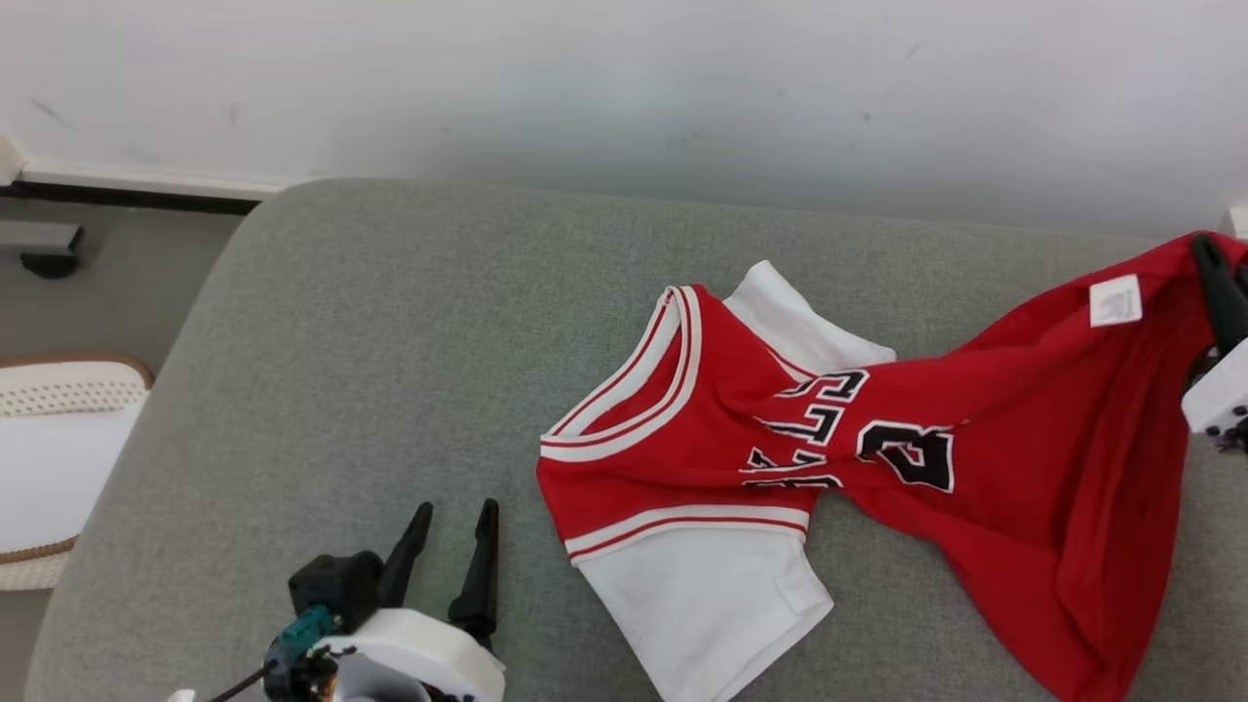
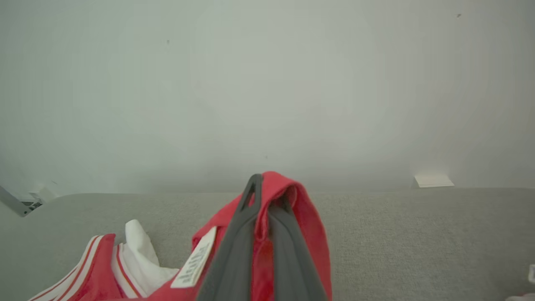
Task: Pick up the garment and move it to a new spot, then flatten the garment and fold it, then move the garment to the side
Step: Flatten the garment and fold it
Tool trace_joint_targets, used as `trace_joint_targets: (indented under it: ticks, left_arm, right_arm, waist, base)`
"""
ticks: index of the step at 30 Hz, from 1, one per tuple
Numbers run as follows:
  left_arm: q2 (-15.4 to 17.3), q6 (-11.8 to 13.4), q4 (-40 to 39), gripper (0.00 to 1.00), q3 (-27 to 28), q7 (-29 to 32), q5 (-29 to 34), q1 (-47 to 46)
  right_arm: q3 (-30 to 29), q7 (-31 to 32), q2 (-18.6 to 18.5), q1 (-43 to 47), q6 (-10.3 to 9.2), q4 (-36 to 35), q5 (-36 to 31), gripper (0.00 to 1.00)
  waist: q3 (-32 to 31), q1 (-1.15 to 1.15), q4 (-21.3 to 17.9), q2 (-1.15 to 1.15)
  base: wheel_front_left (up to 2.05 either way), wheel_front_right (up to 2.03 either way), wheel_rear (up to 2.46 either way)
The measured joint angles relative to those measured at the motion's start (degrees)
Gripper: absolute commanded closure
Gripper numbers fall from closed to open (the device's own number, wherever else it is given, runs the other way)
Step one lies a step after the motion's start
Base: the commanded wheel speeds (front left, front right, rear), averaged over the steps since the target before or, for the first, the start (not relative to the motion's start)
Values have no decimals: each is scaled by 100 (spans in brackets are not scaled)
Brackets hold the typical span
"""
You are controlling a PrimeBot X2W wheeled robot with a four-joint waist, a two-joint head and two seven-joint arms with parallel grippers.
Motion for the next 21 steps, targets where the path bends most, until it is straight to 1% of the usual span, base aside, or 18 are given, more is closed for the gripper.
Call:
trace_joint_targets:
  ticks: [6,10,11,12,13,14,18,21]
  left_arm:
    - [-29,-90,11,0,-83,-1,35,-261]
    - [-37,-101,15,0,-115,0,47,-420]
    - [-40,-107,21,0,-130,-1,62,-454]
    - [-43,-109,25,0,-144,0,69,-486]
    - [-45,-116,33,0,-155,0,69,-515]
    - [-45,-115,42,0,-157,-1,70,-541]
    - [-45,-105,52,0,-198,-1,65,-563]
    - [-53,-98,96,0,-226,0,56,-544]
  right_arm:
    - [207,-642,-197,-924,0,1515,-114,100]
    - [279,-859,-336,-1417,0,2410,-212,100]
    - [314,-903,-358,-1522,0,2582,-255,93]
    - [356,-940,-363,-1605,0,2743,-269,89]
    - [413,-938,-358,-1656,0,2888,-287,73]
    - [470,-935,-336,-1683,0,3022,-288,0]
    - [686,-928,-234,-1714,0,3268,-133,0]
    - [884,-723,-204,-1666,0,3331,55,0]
  waist:
    - [349,0,193,0]
    - [639,0,358,0]
    - [711,0,399,0]
    - [778,1,444,0]
    - [833,0,491,0]
    - [877,0,536,0]
    - [903,1,559,0]
    - [754,1,487,0]
  base:
    - [0,0,0]
    - [0,0,0]
    - [0,0,0]
    - [0,0,0]
    - [0,0,0]
    - [0,0,0]
    - [0,0,0]
    - [0,0,0]
